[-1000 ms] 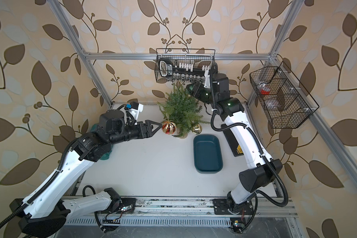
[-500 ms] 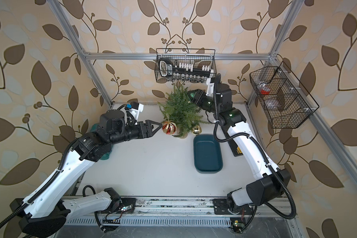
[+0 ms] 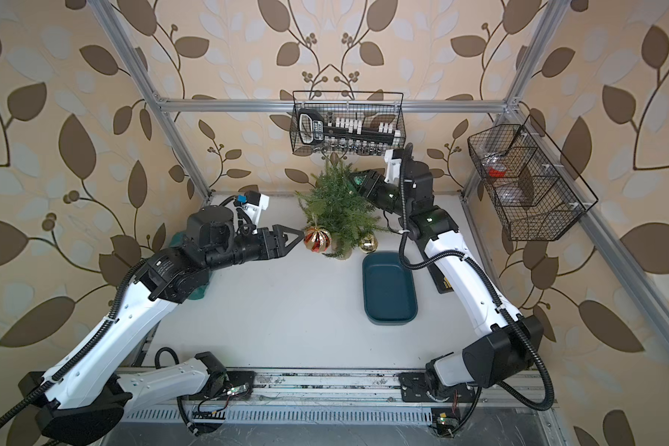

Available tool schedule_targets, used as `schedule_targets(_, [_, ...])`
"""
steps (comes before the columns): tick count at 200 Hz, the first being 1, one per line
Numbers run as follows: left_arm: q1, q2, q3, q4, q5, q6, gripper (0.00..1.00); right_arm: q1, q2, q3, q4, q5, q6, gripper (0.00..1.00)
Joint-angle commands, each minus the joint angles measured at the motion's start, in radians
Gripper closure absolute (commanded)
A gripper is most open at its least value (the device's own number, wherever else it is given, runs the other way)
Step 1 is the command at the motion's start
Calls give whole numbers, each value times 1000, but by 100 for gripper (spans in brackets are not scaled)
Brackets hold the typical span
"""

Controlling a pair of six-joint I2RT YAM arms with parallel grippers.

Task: Decorate the small christmas tree with ornaments
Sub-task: Hang an ornament on the christmas tree.

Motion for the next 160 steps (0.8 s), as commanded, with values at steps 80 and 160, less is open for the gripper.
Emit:
schedule_targets(80, [13, -19, -16, 30, 16, -13, 27, 4, -93, -98, 55, -64, 23, 34])
schedule_targets(160, [13, -60, -44, 8, 47, -7, 26, 4, -241, -184, -70, -116, -72, 31])
